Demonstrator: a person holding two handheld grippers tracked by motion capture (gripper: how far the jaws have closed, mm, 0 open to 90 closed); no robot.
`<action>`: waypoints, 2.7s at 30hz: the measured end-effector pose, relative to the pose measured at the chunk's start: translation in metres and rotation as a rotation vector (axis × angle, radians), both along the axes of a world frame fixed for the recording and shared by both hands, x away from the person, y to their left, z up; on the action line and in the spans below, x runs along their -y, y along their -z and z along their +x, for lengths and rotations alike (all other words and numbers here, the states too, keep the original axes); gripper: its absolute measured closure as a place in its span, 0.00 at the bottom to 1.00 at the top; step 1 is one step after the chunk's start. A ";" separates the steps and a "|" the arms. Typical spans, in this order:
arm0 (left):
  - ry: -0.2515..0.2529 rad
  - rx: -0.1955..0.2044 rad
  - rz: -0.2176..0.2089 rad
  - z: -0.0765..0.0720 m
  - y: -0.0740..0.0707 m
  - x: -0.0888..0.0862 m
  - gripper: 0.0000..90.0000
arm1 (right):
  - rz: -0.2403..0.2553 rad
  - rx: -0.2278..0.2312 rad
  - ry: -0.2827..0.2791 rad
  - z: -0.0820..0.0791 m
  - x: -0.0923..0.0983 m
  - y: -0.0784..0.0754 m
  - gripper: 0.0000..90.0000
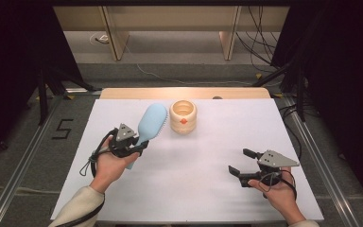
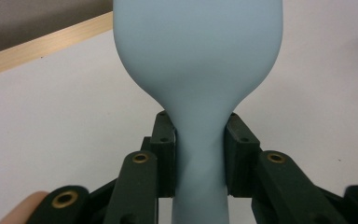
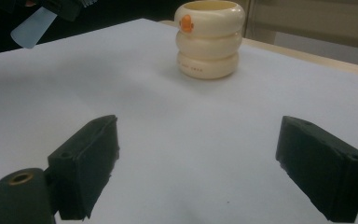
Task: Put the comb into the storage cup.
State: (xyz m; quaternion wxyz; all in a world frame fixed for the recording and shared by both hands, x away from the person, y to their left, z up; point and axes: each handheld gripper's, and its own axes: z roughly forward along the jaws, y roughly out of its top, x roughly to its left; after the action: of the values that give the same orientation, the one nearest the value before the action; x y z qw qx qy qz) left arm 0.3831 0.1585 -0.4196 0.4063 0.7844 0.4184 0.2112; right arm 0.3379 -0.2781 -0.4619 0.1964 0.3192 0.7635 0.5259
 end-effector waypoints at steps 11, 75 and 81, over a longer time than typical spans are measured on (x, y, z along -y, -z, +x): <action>0.015 -0.002 0.005 -0.001 0.001 0.004 0.77 | 0.001 -0.001 0.000 0.000 0.000 0.000 0.16; 0.087 0.056 -0.020 -0.012 0.001 0.037 0.77 | 0.013 0.017 0.001 0.001 -0.008 -0.004 0.13; 0.086 0.064 -0.025 -0.012 0.001 0.040 0.77 | 0.027 0.031 -0.004 0.003 -0.014 -0.009 0.11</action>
State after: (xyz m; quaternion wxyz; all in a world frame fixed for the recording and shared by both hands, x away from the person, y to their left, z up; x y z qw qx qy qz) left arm 0.3709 0.1188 -0.4202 0.4379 0.7894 0.3737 0.2134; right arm 0.3407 -0.2640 -0.4530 0.2028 0.3122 0.7539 0.5413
